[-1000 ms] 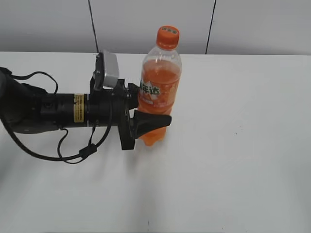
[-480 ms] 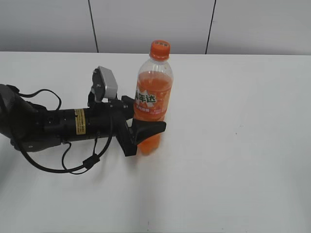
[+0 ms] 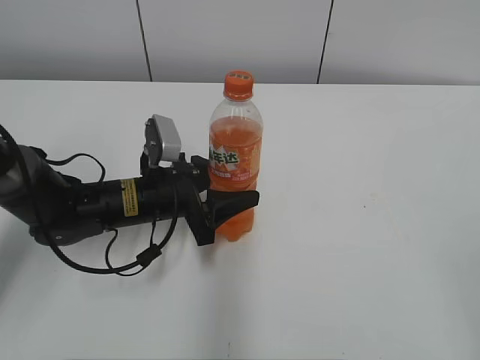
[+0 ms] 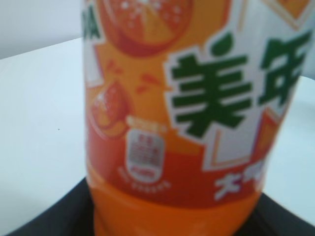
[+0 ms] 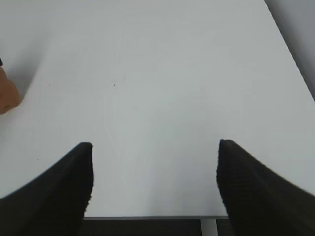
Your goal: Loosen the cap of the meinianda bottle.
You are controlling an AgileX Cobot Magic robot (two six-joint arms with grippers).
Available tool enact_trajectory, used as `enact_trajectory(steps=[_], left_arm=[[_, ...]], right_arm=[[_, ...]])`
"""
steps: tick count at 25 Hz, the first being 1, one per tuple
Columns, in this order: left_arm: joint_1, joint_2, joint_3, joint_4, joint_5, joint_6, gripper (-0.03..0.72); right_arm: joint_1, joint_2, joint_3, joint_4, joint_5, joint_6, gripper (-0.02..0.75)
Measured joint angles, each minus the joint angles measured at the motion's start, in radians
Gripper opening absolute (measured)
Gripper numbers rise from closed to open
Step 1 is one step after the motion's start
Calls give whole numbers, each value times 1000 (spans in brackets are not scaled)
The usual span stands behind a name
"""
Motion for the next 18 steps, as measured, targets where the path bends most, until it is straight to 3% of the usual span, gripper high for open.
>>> enact_trajectory(steps=[18], left_arm=[[-2,45,-11,-32,-58,6,401]], right_arm=[[0,0,0,0,0,0,585]])
